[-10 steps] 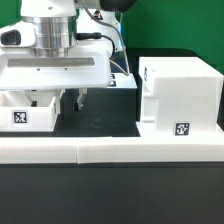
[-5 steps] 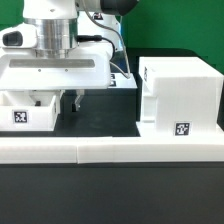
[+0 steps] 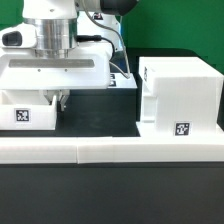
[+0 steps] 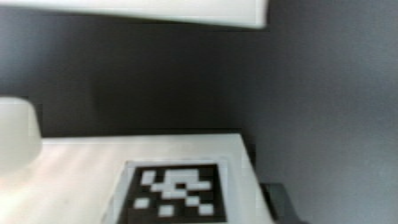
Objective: Assemble drawer
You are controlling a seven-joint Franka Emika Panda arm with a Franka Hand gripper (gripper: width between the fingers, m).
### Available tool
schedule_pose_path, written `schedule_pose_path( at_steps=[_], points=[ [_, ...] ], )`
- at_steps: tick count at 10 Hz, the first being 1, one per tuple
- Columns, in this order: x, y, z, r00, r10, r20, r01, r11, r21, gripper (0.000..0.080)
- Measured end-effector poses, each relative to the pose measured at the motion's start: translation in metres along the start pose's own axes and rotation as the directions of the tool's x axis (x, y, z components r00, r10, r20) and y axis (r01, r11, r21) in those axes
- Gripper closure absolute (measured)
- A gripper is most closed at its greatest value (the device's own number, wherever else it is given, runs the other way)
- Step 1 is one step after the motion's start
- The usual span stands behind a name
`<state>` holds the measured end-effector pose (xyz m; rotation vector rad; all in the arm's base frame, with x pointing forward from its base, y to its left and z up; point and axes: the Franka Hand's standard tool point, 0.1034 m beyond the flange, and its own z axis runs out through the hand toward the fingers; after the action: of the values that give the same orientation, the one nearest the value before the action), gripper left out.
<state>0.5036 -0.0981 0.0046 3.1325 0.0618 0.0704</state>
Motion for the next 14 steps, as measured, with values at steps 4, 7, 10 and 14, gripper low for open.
schedule_pose_path(
  at_steps=[4, 7, 10, 14],
  points=[
    [0.0, 0.0, 0.0, 1.0, 0.0, 0.0, 0.0, 1.0, 0.0, 0.0758],
    [0.01, -0.025, -0.012, 1.0, -0.03, -0.005, 0.03, 1.0, 0.01, 0.0758],
    [0.018, -0.047, -0.019, 0.999, 0.031, -0.016, -0.03, 0.999, 0.023, 0.0758],
    [0.015, -0.042, -0.015, 0.975, -0.224, -0.013, 0.224, 0.975, 0.009, 0.0758]
  ],
)
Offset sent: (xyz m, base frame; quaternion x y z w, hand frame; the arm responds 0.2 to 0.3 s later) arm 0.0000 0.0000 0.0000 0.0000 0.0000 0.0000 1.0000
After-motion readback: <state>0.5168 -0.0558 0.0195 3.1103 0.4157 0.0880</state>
